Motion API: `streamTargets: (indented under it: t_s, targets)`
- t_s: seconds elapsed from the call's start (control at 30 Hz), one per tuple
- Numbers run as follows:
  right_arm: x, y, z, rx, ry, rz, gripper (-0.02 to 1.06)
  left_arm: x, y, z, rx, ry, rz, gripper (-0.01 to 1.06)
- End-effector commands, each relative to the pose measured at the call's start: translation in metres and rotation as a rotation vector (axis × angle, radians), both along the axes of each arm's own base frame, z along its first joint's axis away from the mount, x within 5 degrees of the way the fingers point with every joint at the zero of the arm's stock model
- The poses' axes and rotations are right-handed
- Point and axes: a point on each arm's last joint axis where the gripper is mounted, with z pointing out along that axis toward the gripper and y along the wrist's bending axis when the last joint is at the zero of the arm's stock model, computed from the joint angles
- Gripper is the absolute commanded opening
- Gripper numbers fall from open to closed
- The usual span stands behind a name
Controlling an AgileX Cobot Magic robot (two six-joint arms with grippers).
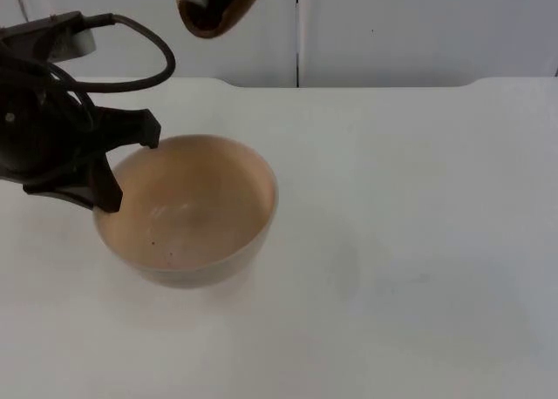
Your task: Pick up the bowl with the left hand and pour the coffee beans from the cup into the bowl with the right hand.
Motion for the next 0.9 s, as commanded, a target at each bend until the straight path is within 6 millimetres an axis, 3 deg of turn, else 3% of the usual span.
streamTargets:
  t_s: [0.0,0.37,0.87]
  targets:
    - [-0.005,-0.001,0.012,-0.001,-0.046,0.0,0.0,0.0,0.0,0.003,-0.013,-0.011,0.016,0.0]
    - [-0.02,0.011,-0.005,-0.091,-0.133,0.021,0.0,0.0,0.0,0.003,-0.025,-0.006,0.024,0.0]
    - [-0.036,0.021,-0.001,-0.128,-0.283,0.029,0.0,0.0,-0.001,0.003,-0.033,-0.005,0.031,0.0]
